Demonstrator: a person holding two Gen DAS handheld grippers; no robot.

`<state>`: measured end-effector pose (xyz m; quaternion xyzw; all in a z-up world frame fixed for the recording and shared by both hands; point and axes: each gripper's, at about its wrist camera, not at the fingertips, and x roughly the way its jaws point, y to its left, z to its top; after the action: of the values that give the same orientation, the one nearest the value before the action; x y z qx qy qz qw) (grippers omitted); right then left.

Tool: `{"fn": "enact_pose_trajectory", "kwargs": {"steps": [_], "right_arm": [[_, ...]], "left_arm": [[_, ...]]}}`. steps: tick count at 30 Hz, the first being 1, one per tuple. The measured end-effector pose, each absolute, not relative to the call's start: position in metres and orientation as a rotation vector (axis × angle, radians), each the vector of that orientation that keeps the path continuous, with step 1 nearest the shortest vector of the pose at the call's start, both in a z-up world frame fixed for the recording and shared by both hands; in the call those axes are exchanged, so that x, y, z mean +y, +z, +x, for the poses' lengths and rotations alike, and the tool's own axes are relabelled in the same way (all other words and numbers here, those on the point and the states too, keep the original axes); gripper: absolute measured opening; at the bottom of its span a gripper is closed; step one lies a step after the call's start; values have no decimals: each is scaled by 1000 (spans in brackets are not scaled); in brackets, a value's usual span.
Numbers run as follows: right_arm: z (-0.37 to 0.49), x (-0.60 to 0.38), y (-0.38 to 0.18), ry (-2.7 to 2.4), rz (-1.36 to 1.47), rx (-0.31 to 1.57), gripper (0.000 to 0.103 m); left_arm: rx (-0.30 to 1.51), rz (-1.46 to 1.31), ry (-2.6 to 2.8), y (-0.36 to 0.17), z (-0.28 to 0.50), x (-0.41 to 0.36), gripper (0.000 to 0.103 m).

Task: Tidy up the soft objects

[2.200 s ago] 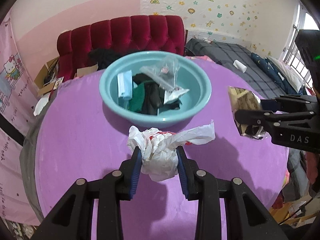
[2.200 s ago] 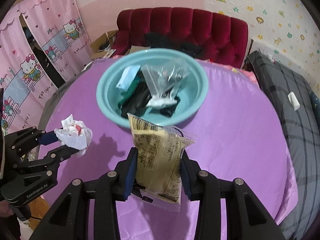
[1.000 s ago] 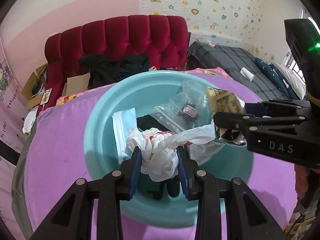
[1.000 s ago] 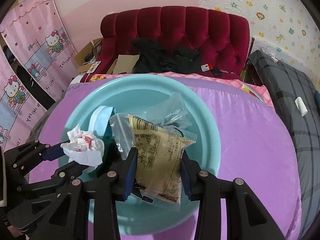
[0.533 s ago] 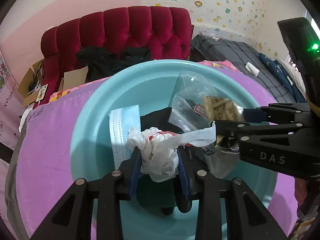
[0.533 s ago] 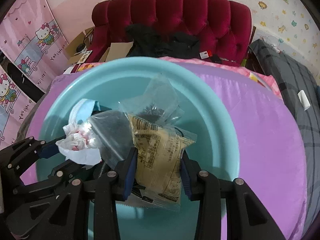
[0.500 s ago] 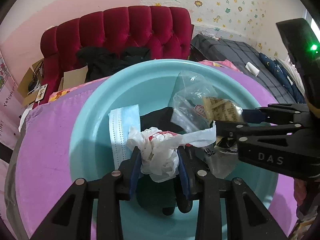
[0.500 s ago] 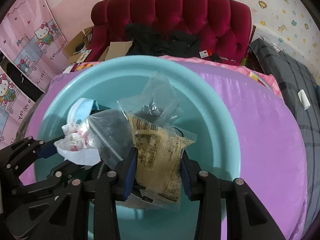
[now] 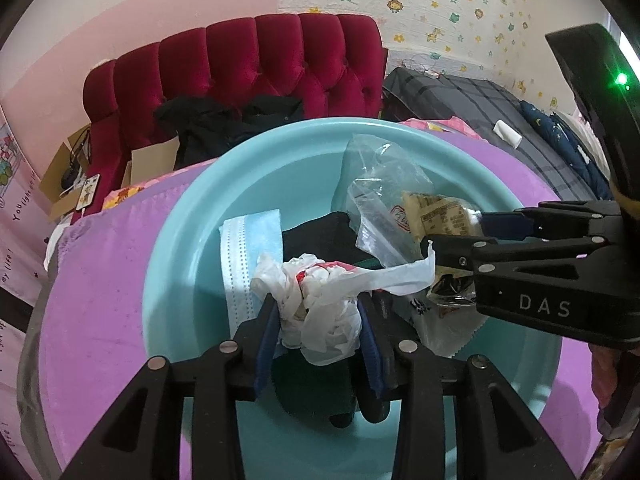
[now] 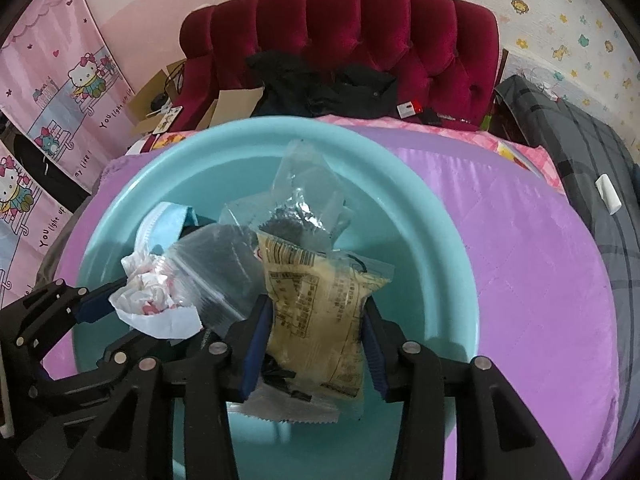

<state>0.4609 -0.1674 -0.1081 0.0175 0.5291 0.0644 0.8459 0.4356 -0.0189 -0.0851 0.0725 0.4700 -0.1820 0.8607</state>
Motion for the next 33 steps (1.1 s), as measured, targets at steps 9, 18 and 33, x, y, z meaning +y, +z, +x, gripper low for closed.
{"fn": "enact_pose_trajectory", "kwargs": {"steps": [9,18,33], "right_arm": [[443,-163,-83,120,6,1054,99],[419,-168,-75,94,6,1057,103],[365,-169,-35,108,6,1036,103]], "left_arm": [[952,142,-342,-72,420,-17,92],[988,154,-298,-68,405,-16,103],[938,138,-259,-31,357,-14,103]]}}
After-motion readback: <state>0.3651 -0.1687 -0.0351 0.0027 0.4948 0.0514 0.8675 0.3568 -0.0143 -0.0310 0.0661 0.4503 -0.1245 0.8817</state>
